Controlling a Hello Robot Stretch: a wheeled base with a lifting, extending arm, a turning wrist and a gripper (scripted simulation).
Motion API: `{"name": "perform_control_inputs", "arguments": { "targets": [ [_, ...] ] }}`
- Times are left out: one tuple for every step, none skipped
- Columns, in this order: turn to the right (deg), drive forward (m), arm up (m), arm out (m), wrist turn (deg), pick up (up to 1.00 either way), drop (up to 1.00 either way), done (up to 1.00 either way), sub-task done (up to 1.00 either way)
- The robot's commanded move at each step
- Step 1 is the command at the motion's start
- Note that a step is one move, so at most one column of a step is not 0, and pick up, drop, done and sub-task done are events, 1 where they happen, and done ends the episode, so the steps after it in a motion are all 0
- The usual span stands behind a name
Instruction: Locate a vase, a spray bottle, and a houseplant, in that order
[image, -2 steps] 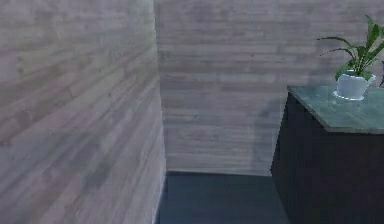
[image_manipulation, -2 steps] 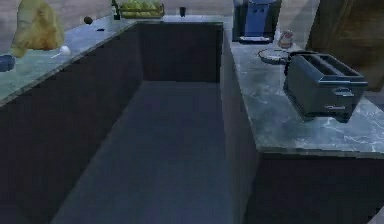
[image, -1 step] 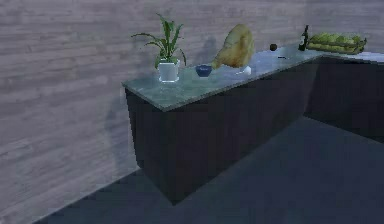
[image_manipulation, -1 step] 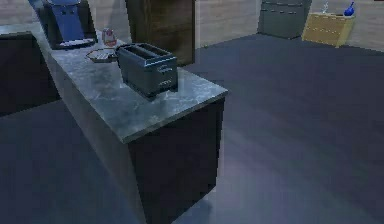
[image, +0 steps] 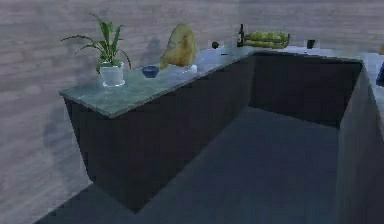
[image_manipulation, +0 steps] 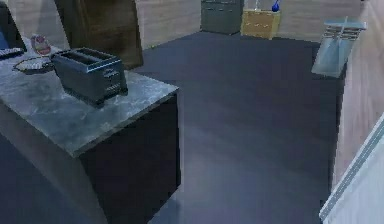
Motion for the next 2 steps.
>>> {"name": "perform_control_inputs", "arguments": {
  "targets": [
    [0.0,0.65,0.0,0.0,0.0,0.0,0.0,0.0,0.0],
    [-33.0,0.0,0.0,0.0,0.0,0.0,0.0,0.0,0.0]
  ]
}}
